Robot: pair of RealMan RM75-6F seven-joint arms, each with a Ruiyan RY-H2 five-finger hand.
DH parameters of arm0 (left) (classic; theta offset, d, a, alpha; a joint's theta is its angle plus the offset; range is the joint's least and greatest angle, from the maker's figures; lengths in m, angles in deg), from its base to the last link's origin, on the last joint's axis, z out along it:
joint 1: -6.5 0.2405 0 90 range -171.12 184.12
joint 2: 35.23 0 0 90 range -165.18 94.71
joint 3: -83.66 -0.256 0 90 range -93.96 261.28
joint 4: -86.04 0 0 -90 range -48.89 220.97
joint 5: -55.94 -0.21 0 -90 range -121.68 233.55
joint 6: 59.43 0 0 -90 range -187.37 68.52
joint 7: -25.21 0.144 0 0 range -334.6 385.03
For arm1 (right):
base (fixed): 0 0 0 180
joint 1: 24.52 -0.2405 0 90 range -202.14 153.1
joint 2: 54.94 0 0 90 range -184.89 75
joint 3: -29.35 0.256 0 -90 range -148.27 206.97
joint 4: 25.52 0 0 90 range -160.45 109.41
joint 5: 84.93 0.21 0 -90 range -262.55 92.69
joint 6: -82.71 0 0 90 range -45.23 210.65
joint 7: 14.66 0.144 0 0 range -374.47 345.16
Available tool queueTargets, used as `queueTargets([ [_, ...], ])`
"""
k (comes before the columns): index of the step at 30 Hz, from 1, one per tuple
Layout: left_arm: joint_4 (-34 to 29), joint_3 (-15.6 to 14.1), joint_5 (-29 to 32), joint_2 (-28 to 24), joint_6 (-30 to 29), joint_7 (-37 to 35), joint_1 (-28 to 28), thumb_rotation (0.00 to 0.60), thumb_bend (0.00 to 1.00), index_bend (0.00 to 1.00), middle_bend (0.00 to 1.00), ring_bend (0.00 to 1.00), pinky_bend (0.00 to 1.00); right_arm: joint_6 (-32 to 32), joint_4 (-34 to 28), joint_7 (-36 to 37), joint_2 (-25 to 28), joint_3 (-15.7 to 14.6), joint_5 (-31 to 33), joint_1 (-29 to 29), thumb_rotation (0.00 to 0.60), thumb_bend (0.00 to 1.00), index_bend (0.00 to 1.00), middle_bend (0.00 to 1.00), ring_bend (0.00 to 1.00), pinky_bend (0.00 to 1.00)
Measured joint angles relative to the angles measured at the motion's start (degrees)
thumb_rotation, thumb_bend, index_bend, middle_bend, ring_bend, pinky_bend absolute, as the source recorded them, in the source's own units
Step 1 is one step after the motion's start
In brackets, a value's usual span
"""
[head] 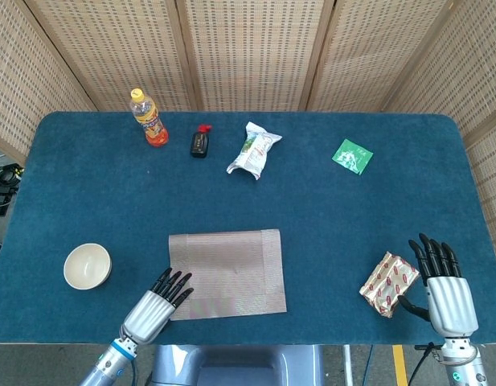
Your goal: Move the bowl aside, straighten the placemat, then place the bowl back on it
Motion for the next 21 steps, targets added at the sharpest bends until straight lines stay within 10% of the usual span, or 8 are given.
queueTargets([
  [15,0.4,-0.5,-0.2,0.8,0.0,0.4,-0.5,0.6,0.34,0.2,0.0,0.0,0.0,-0.1,-0.1,0.0,0.0,-0.1,0.0,0.0,0.6,0.1,0.0,0.0,0.0,0.0],
  [21,0.4,-0.8,-0.2,0.6,0.0,-0.1,-0.6,0.6,0.34,0.39,0.0,0.0,0.0,-0.2,-0.2,0.2,0.1,-0.1,0.1,0.0,0.6,0.1,0.01,0.0,0.0,0.0],
])
